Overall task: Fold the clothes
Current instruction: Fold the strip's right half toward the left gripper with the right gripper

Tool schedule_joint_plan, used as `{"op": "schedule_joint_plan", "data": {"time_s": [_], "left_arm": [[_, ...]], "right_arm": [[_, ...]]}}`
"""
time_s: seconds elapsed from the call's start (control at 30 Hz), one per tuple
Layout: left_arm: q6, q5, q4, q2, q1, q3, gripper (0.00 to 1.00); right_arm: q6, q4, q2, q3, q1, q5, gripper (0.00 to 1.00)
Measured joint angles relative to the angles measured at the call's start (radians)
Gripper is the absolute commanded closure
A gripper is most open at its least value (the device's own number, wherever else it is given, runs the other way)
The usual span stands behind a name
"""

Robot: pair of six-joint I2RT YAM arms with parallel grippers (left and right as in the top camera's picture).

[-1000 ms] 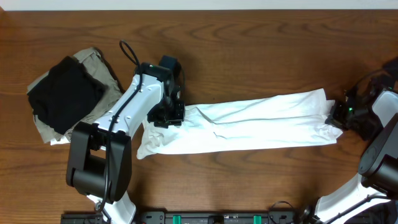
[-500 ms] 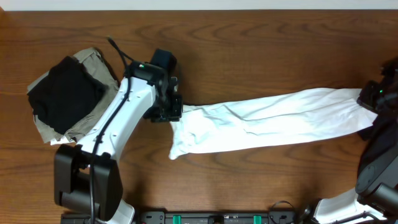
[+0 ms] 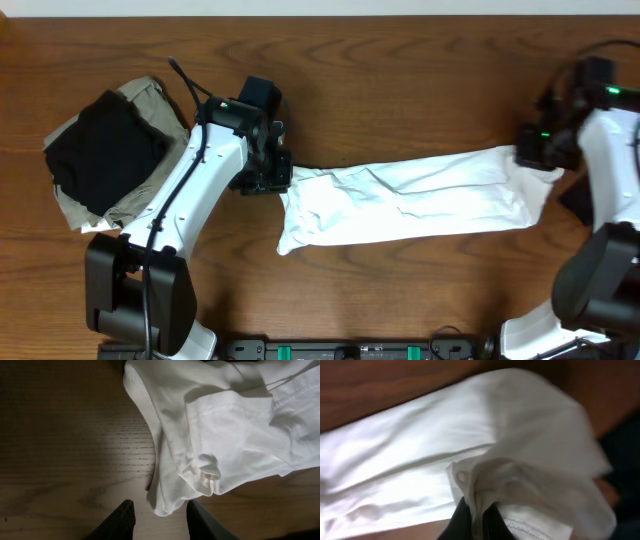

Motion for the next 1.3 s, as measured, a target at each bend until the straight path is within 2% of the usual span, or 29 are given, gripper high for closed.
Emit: {"op": "schedule_joint_plan", "data": {"time_s": [0.27, 0.43, 0.83, 0.9, 0.93, 0.97, 1.03, 1.1, 1.23, 1.3], "left_arm": [[0.0, 0.0, 0.0, 0.0, 0.0, 0.0, 0.63], [0.0, 0.0, 0.0, 0.0, 0.0, 0.0, 0.63], [0.0, 0.0, 0.0, 0.0, 0.0, 0.0, 0.63], [0.0, 0.0, 0.0, 0.0, 0.0, 0.0, 0.63], [0.0, 0.0, 0.0, 0.0, 0.0, 0.0, 0.63], [0.0, 0.0, 0.0, 0.0, 0.0, 0.0, 0.63], [0.0, 0.0, 0.0, 0.0, 0.0, 0.0, 0.63], [0.0, 0.0, 0.0, 0.0, 0.0, 0.0, 0.63], [0.0, 0.0, 0.001, 0.0, 0.0, 0.0, 0.63], [0.0, 0.0, 0.001, 0.0, 0.0, 0.0, 0.61]], "right_arm": [[0.001, -0.061, 0.0, -0.001, 0.245, 0.0, 0.95], [0.001, -0.038, 0.0, -0.057, 0.353, 0.0, 0.94], [0.003, 0.09, 0.0, -0.222, 0.464, 0.004, 0.93], [0.006, 0.115, 0.0, -0.236, 0.481, 0.004, 0.87], [0.01, 0.127, 0.0, -0.241, 0.49, 0.005, 0.81], [0.016, 0.135, 0.0, -0.246, 0.496, 0.004, 0.69], [0.023, 0.152, 0.0, -0.252, 0.509, 0.004, 0.6], [0.026, 0.165, 0.0, -0.256, 0.524, 0.004, 0.57], [0.028, 0.186, 0.0, -0.256, 0.547, -0.003, 0.6], [0.032, 0.192, 0.0, -0.256, 0.551, 0.002, 0.58]]}}
